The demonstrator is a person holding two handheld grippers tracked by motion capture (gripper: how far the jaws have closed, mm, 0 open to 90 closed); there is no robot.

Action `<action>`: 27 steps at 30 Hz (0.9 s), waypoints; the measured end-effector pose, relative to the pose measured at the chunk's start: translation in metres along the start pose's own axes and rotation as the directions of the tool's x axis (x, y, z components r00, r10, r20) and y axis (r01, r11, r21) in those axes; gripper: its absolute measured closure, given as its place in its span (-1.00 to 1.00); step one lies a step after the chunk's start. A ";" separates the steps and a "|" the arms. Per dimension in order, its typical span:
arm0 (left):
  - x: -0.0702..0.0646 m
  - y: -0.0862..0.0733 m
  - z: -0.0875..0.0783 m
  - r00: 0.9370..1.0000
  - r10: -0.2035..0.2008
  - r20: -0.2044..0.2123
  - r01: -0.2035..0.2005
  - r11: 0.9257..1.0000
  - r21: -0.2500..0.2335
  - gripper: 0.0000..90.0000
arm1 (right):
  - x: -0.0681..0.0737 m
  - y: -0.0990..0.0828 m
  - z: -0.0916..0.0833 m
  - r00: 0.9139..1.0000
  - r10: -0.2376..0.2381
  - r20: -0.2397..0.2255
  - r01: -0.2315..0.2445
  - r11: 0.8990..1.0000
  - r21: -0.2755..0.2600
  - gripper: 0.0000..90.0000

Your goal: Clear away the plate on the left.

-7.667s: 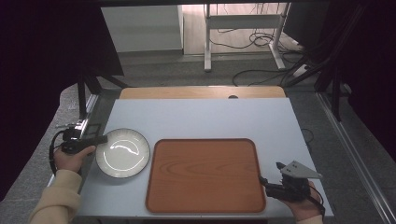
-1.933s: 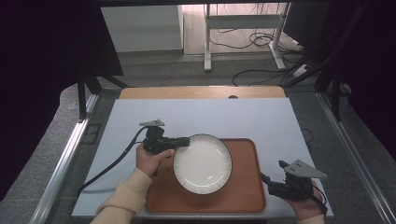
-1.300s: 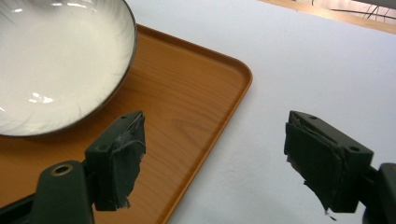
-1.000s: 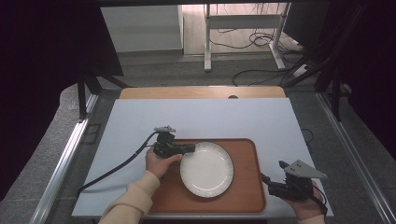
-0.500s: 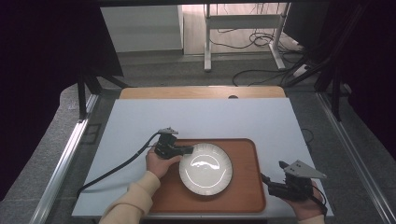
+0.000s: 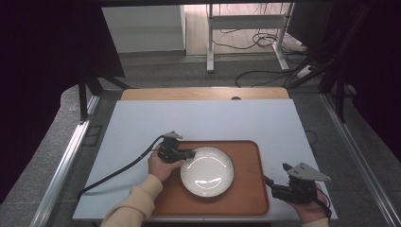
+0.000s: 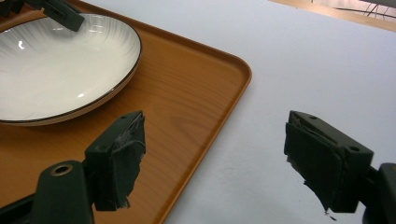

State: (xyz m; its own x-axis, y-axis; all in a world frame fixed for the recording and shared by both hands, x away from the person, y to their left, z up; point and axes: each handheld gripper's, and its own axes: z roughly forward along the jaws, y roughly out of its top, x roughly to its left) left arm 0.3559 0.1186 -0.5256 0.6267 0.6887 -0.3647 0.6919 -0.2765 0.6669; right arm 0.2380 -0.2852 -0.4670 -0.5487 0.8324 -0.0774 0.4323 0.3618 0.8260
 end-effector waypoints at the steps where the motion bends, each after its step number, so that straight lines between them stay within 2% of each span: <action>1: 0.000 0.001 -0.001 1.000 0.001 0.002 -0.001 1.000 -0.005 0.68 | 0.000 0.000 0.000 1.000 0.000 0.000 0.000 1.000 -0.001 -0.53; 4: -0.001 0.004 -0.007 1.000 0.000 -0.006 0.000 0.999 -0.040 0.37 | 0.000 0.000 0.000 1.000 -0.002 0.002 0.002 1.000 -0.001 -0.53; 7: -0.003 0.007 -0.017 0.999 0.019 -0.037 -0.021 0.998 -0.053 0.06 | 0.000 0.000 -0.001 1.000 -0.002 0.003 0.002 1.000 -0.003 -0.53; 10: -0.006 0.008 -0.029 0.997 0.046 -0.056 -0.050 0.997 -0.065 -0.12 | 0.000 0.000 -0.001 1.000 0.000 0.001 0.000 1.000 -0.004 -0.53; 12: -0.009 0.008 -0.038 0.996 0.066 -0.054 -0.070 0.995 -0.075 -0.21 | 0.000 0.000 -0.001 1.000 -0.002 0.003 0.002 1.000 -0.004 -0.53; 14: -0.012 0.008 -0.048 0.995 0.086 -0.059 -0.091 0.992 -0.082 -0.26 | 0.000 0.000 -0.001 1.000 -0.003 0.001 0.003 1.000 -0.005 -0.53; 16: -0.013 0.007 -0.059 0.994 0.096 -0.045 -0.100 0.991 -0.087 -0.29 | 0.000 0.000 -0.001 1.000 -0.002 0.000 0.002 1.000 -0.006 -0.53; 17: -0.015 0.006 -0.066 0.992 0.112 -0.057 -0.117 0.989 -0.095 -0.29 | 0.000 0.000 -0.001 1.000 -0.002 0.001 0.002 1.000 -0.006 -0.53; 19: -0.013 0.002 -0.079 0.995 0.093 -0.044 -0.098 0.987 -0.125 -0.29 | 0.000 0.000 -0.001 1.000 -0.004 0.000 0.004 1.000 -0.007 -0.53; 24: -0.002 -0.014 -0.118 0.991 0.082 -0.104 -0.098 0.981 -0.167 -0.31 | 0.001 0.000 -0.001 1.000 -0.006 -0.007 0.006 1.000 -0.005 -0.54; 25: -0.002 -0.014 -0.118 0.991 0.082 -0.104 -0.098 0.981 -0.167 -0.31 | 0.001 0.000 -0.001 1.000 -0.006 -0.007 0.006 1.000 -0.005 -0.54; 27: 0.001 -0.024 -0.136 0.990 0.073 -0.117 -0.095 0.977 -0.192 -0.31 | 0.002 0.000 0.000 1.000 -0.007 -0.011 0.007 1.000 0.000 -0.54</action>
State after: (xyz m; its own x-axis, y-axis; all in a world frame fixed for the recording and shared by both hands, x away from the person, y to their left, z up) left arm 0.2907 0.2174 -0.4536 0.6295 0.7401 -0.2366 0.5476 -0.2066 0.8108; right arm 0.2372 -0.2838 -0.4673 -0.5593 0.8254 -0.0771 0.4283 0.3674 0.8256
